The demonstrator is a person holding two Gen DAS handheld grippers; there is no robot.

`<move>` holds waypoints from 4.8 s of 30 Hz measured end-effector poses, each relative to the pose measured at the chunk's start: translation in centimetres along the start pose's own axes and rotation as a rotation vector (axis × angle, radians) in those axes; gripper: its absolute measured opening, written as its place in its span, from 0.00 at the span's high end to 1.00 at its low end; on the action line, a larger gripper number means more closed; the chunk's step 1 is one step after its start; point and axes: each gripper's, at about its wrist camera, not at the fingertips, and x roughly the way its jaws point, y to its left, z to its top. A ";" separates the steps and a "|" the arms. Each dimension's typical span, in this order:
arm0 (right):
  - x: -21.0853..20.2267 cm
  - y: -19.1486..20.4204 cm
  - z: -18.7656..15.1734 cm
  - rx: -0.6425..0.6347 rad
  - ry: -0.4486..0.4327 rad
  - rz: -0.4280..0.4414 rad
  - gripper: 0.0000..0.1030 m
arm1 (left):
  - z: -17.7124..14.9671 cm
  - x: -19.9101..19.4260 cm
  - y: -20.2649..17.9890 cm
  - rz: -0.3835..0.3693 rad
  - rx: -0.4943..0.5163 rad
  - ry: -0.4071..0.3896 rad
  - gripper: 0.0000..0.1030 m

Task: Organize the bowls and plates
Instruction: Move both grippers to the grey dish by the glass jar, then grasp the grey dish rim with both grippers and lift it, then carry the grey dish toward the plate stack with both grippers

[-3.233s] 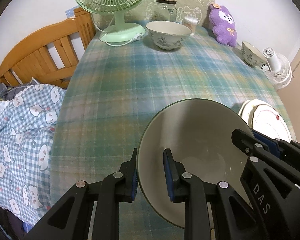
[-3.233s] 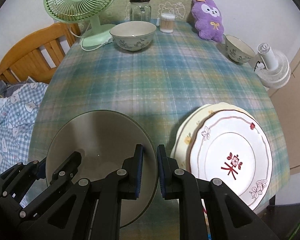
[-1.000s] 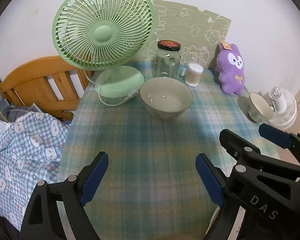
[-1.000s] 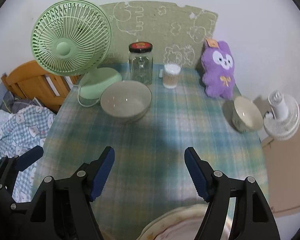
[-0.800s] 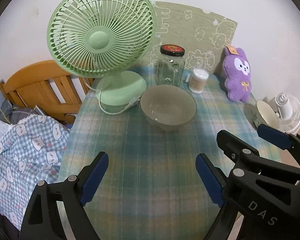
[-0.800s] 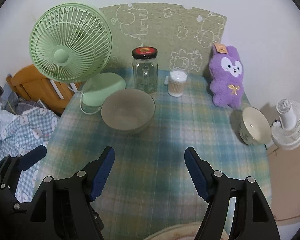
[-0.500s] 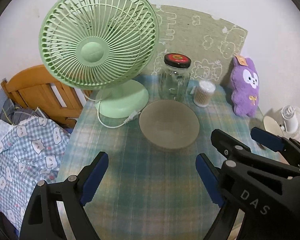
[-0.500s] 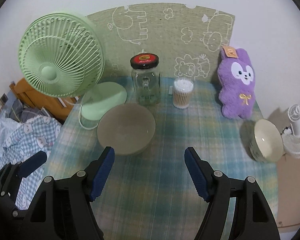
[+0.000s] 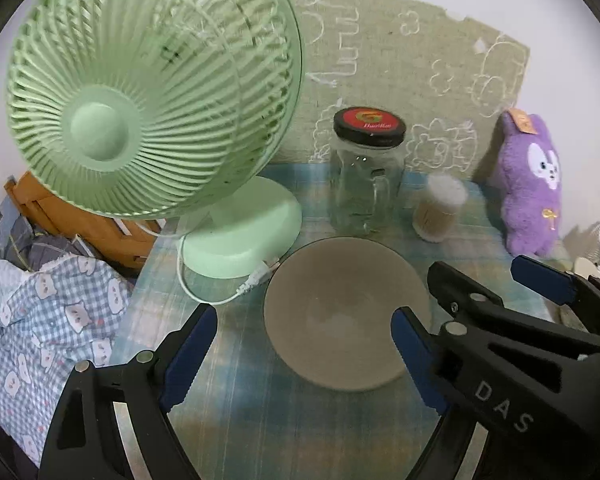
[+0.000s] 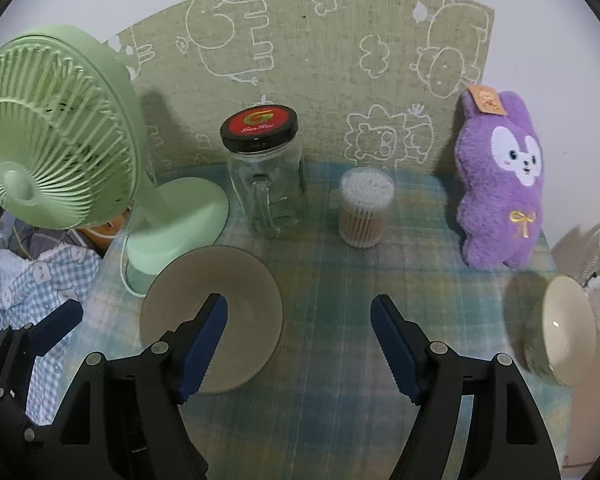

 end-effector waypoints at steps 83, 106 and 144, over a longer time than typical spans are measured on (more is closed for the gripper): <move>-14.4 4.8 -6.0 0.071 -0.068 -0.136 0.77 | -3.9 -11.4 1.6 -0.073 0.080 -0.019 0.78; -20.9 9.1 -15.8 0.121 -0.038 -0.166 0.76 | -12.7 -17.3 5.6 -0.113 0.087 0.000 0.78; -17.2 11.4 -27.2 0.188 0.111 -0.192 0.77 | -23.3 -13.9 7.3 -0.143 0.164 0.148 0.77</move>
